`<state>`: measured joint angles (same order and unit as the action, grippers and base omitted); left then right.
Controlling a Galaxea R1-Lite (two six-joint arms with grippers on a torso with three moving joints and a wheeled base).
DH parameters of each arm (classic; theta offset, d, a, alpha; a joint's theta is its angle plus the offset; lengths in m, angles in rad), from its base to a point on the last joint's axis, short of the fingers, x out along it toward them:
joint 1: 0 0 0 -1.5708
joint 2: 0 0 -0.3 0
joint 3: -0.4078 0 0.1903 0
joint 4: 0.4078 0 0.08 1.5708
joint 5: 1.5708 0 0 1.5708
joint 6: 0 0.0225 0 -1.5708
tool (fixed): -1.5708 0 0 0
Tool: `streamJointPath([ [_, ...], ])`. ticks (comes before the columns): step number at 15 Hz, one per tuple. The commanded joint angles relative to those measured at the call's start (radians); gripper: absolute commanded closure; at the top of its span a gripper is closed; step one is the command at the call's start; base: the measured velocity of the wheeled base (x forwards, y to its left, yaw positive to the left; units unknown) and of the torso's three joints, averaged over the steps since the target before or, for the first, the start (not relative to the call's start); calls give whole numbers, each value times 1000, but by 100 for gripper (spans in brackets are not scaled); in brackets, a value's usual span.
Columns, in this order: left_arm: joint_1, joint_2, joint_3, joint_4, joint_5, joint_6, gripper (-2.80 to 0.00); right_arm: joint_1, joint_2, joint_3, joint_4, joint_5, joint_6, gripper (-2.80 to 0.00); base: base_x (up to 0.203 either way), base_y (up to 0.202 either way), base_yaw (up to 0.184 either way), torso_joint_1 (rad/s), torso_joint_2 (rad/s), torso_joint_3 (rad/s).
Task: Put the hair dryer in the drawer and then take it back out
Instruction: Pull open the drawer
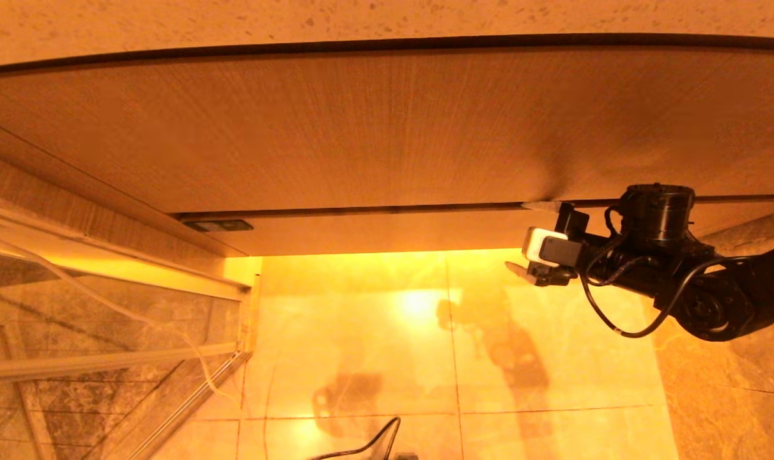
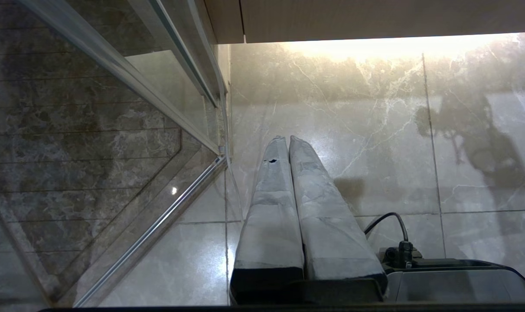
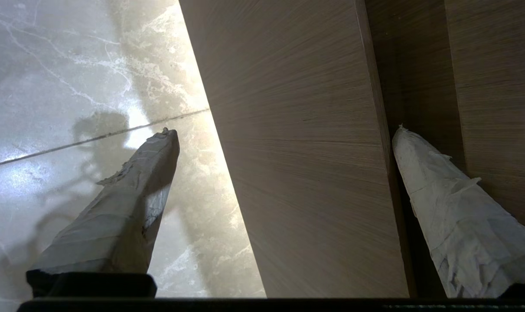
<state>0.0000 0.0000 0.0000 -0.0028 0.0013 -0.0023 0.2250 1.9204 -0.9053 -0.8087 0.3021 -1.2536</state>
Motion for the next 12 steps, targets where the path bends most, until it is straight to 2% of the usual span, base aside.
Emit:
streamJointPath([
  [1,0,0,0,0,0,-1,0,10,12,9,-3,4,-5,-280,0,0,0,0,0,0],
  [7,0,0,0,0,0,-1,0,13,54,-23,-6,5,-10,-280,0,0,0,0,0,0],
  [12,0,0,0,0,0,-1,0,13,58,6,14,-1,-20,-280,0,0,0,0,0,0],
])
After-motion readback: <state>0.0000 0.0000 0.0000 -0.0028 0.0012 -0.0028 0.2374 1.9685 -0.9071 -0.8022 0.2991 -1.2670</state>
